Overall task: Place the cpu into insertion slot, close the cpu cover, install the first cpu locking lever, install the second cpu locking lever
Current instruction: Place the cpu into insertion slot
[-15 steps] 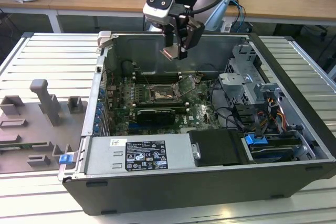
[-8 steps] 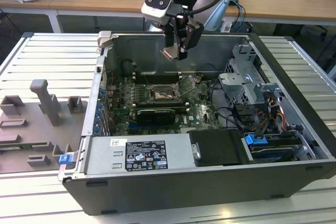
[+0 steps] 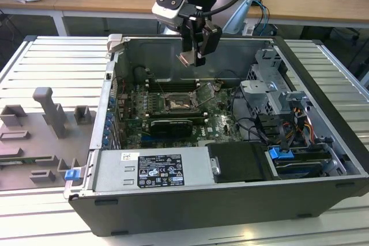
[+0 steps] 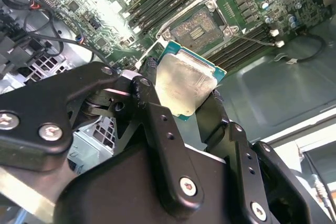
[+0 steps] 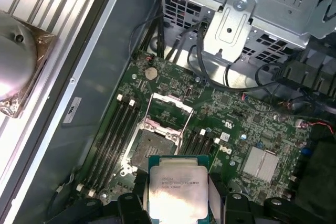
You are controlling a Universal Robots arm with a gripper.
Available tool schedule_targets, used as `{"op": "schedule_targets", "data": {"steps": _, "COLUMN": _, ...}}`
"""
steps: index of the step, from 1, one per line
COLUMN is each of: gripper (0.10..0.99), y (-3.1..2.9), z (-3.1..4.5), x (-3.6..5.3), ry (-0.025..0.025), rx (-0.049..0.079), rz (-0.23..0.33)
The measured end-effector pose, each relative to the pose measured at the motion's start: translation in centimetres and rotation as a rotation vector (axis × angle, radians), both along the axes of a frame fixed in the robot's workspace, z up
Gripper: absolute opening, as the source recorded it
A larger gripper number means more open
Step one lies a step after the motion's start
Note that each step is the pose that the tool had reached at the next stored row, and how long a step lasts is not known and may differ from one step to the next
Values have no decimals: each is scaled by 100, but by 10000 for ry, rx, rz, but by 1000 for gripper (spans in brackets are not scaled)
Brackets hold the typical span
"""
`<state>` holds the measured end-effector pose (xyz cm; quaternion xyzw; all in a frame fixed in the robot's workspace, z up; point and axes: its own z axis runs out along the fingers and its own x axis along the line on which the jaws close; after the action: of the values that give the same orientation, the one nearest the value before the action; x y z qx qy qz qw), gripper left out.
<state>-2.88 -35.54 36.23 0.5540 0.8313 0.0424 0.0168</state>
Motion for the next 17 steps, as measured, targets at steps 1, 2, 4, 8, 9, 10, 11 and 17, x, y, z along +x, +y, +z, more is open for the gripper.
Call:
{"op": "schedule_targets", "data": {"steps": 1, "gripper": 541, "y": 0, "z": 0, "x": 0, "ry": 1, "rx": 0, "rz": -57}}
{"op": "schedule_targets", "data": {"steps": 2, "gripper": 541, "y": 0, "z": 0, "x": 0, "ry": 1, "rx": 0, "rz": -120}}
{"op": "schedule_targets", "data": {"steps": 4, "gripper": 541, "y": 0, "z": -1, "x": 0, "ry": 0, "rx": 0, "rz": -272}}
{"op": "schedule_targets", "data": {"steps": 8, "gripper": 541, "y": 0, "z": -16, "x": 0, "ry": 1, "rx": -1, "rz": -432}}
{"op": "schedule_targets", "data": {"steps": 9, "gripper": 541, "y": 0, "z": -18, "x": 0, "ry": 0, "rx": -2, "rz": -433}}
{"op": "schedule_targets", "data": {"steps": 10, "gripper": 541, "y": 0, "z": -23, "x": 0, "ry": 0, "rx": -2, "rz": -432}}
{"op": "schedule_targets", "data": {"steps": 11, "gripper": 541, "y": 0, "z": -30, "x": 0, "ry": 0, "rx": -2, "rz": -432}}
{"op": "schedule_targets", "data": {"steps": 17, "gripper": 541, "y": 1, "z": -49, "x": 0, "ry": 0, "rx": -9, "rz": -694}}
